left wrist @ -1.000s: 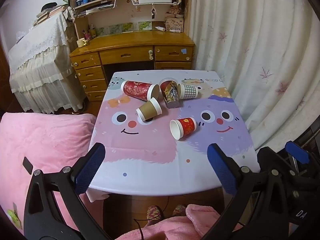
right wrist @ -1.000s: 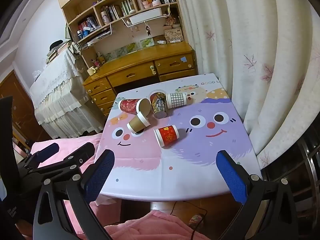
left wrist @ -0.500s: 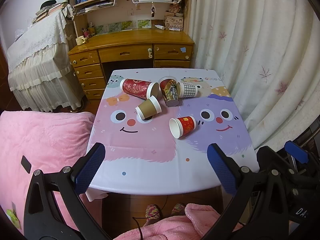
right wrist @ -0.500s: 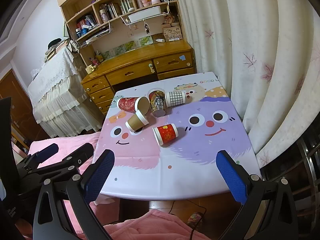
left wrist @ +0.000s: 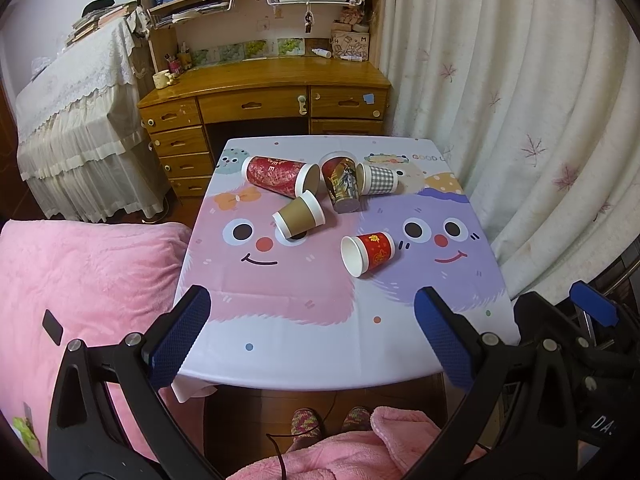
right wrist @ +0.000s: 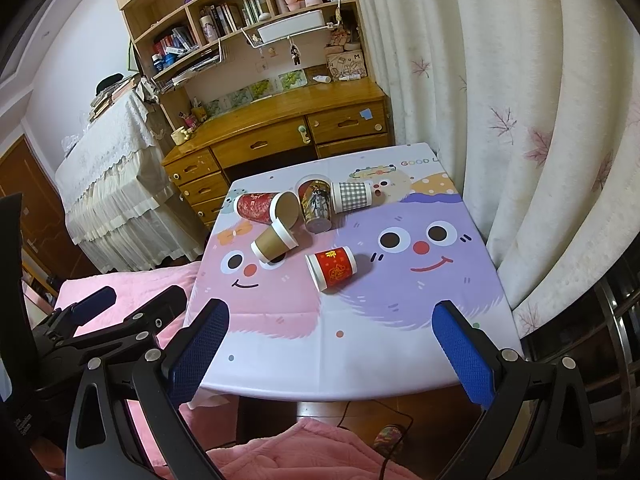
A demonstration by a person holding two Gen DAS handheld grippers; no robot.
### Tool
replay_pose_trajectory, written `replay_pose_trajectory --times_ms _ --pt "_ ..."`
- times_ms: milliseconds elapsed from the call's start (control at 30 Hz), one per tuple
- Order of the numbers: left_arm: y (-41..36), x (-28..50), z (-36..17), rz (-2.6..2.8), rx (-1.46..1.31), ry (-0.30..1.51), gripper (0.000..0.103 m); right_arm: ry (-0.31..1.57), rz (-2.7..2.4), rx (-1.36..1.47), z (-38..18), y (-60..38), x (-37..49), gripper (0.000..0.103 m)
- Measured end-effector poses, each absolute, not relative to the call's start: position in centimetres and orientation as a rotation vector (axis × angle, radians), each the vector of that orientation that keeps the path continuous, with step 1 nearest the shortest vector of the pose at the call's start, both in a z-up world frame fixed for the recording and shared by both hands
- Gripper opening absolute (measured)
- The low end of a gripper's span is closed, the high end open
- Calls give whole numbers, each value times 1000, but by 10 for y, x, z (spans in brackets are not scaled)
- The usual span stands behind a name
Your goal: Flip cup upright
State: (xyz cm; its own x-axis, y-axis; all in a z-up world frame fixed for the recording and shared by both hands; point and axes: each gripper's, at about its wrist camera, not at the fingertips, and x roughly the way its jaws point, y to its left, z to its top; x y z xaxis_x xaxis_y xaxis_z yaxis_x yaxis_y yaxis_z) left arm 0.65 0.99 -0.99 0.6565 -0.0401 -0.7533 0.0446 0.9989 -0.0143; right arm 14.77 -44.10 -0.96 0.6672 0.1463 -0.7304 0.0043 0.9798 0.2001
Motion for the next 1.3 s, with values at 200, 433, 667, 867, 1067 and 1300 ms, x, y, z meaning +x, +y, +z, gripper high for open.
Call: replay_pose_trajectory --times_ms 200,433,667,867,1067,1300 --pt "10 7 -10 -47 6 854 101 840 81 190 -10 -440 149 103" --pt "19 11 -17 -45 -22 874 101 842 83 186 -13 -442 152 103" --pt "21 14 -19 -47 -30 882 101 848 81 186 -12 -442 153 103" --pt "22 15 -19 -48 -37 886 101 850 77 186 -10 -441 156 103" --pt "25 17 -21 -51 -46 889 101 848 66 195 -25 -444 146 103" --pt "31 16 -22 -63 -54 896 101 857 70 196 -27 -441 143 103"
